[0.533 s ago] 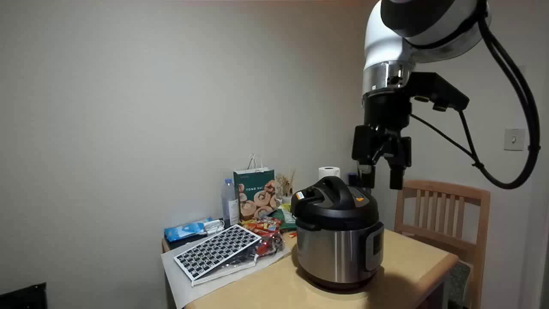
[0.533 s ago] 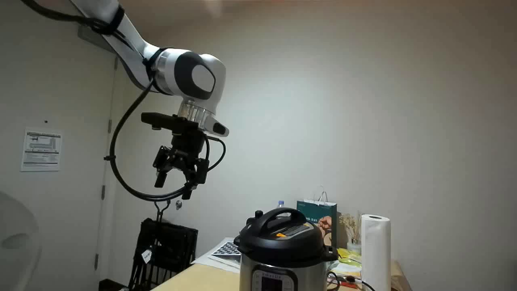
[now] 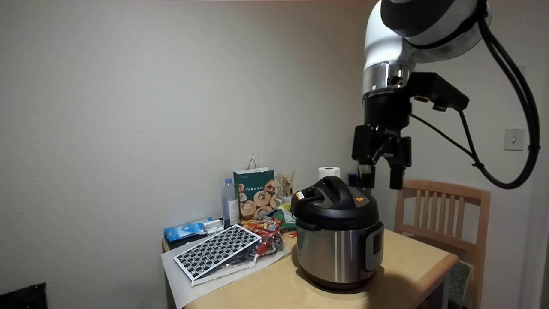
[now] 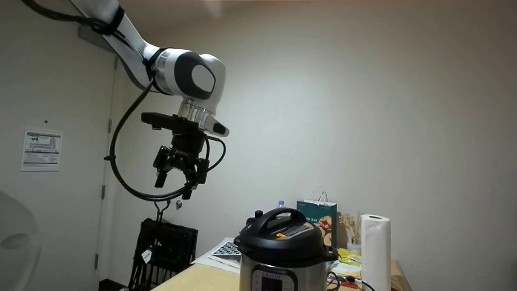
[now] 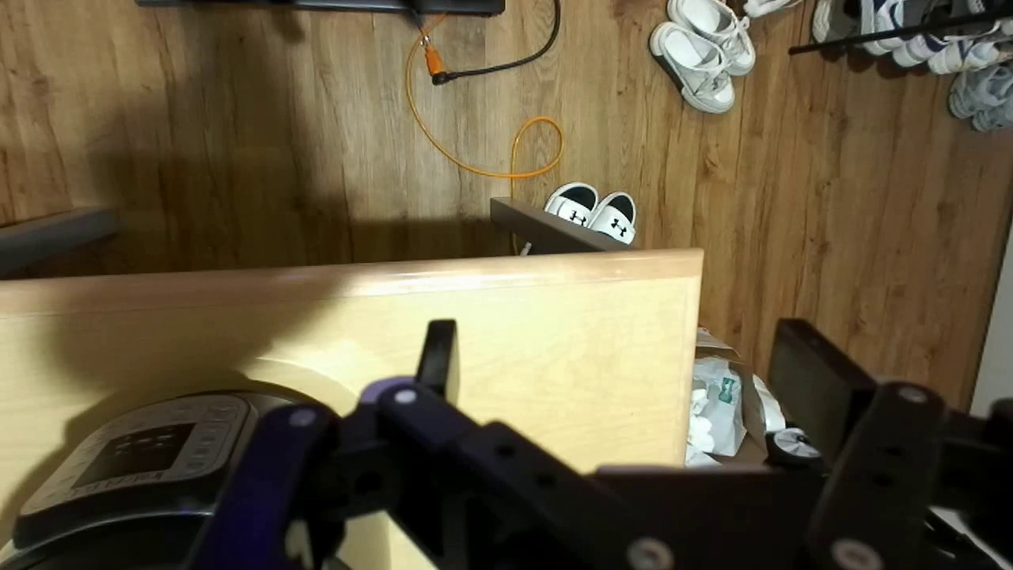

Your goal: Take the lid off of the rice cooker

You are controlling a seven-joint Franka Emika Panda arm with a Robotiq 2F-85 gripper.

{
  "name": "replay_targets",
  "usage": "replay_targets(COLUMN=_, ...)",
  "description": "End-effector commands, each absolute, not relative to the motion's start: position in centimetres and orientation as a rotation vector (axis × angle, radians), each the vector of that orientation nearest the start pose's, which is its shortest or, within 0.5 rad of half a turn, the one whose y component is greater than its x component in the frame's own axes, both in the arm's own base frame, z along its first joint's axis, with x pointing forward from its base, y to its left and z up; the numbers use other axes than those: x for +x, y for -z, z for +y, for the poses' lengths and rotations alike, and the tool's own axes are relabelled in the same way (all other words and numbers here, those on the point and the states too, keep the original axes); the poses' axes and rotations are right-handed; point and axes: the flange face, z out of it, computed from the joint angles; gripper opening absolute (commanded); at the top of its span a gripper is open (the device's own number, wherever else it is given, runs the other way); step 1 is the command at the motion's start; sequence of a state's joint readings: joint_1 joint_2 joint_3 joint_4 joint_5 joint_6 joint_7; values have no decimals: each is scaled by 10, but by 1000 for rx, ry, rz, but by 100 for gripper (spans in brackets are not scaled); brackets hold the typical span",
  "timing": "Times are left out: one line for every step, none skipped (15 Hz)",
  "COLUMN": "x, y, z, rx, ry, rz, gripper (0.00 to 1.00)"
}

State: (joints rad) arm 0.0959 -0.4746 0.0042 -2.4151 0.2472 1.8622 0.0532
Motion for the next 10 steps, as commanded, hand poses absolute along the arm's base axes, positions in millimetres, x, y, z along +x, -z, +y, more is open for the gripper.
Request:
replay_targets(x=413, y=-478, z=44, rx=-2950, ry=-109, rz=87, gripper=100)
replay_targets(x=421, y=-479, z=36, rx=-2972, ry=-98, rz=86, gripper=100)
replay_targets(x=429, y=-480, z=29, rx=-2990, ry=-99, rz=79, gripper=100)
replay_targets(x=439, y=-481, z=20, rx=-3025, ry=-126, rz=61, gripper=100)
replay_targets(x=448, y=-482, z=12, rx=-3059, ry=-133, rz=71, gripper=100)
replay_targets(x=459, y=-483, z=4, rx=-3089, ry=-139, rz=76, gripper=100)
replay_targets(x=468, y=-484, z=-3, rx=-3112, ry=-143, rz=74, gripper=100)
replay_targets(x=479, y=-485, z=-9, rx=-3126, ry=-140, rz=94, gripper=100)
replay_targets(x=488, y=-486, z=-13, rx=-3129, ry=-133, rz=114, gripper=100)
replay_targets(x=495, y=-486, z=-15, rx=-3131, ry=-138, rz=142, gripper=100)
